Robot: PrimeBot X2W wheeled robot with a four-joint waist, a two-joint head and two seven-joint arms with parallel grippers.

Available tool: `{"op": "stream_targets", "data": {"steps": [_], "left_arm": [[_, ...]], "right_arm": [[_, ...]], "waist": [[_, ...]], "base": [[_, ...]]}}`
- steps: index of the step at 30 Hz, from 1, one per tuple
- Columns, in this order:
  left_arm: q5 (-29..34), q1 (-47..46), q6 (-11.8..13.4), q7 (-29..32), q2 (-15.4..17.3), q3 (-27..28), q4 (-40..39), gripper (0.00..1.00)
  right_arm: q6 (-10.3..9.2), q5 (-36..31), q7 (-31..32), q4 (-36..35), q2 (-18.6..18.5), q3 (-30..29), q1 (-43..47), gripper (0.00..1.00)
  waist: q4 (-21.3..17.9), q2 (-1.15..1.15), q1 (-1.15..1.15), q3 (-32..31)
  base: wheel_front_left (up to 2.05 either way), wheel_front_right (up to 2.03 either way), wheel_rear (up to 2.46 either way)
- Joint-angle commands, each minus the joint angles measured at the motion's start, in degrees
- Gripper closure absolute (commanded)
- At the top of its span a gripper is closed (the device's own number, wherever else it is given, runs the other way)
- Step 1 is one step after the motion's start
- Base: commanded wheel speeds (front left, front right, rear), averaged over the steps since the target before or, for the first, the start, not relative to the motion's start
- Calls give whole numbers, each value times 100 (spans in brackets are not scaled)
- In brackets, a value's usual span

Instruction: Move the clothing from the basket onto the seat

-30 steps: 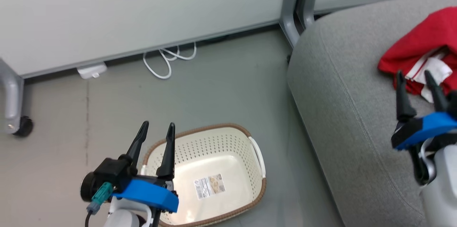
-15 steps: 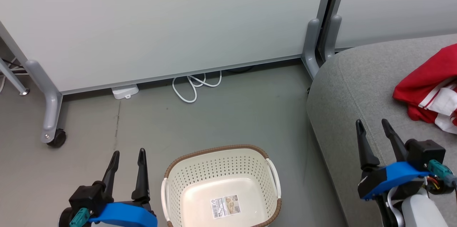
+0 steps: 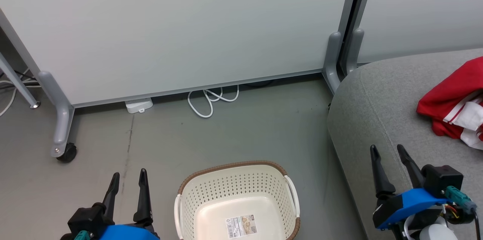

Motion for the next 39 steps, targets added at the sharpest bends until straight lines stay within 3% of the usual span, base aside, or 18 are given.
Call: {"op": "stream_targets", "data": {"steps": [1, 18, 19, 32, 39], "left_arm": [[40, 70, -11, -27, -8, 27, 16, 0], [1, 119, -11, -27, -32, 1, 150, 0], [-7, 68, 0, 4, -26, 22, 157, 100], [-55, 431, 0, 39, -65, 35, 790, 100], [-787, 324, -1, 245, -61, 113, 660, 100]], "right_arm": [[2, -14, 17, -45, 26, 34, 74, 0], [3, 152, 116, -33, 43, 325, 167, 0], [0, 146, 107, -31, 33, 318, 104, 100], [0, 179, 158, 634, 89, 317, 470, 100], [0, 975, 299, 512, 84, 262, 433, 100]], "waist": [[-8, 0, 1, -17], [-26, 0, 1, -87], [-26, 0, 1, -87], [-27, 0, 1, -87], [-25, 0, 1, -78]], "base": [[0, 0, 0], [0, 0, 0], [0, 0, 0], [0, 0, 0], [0, 0, 0]]}}
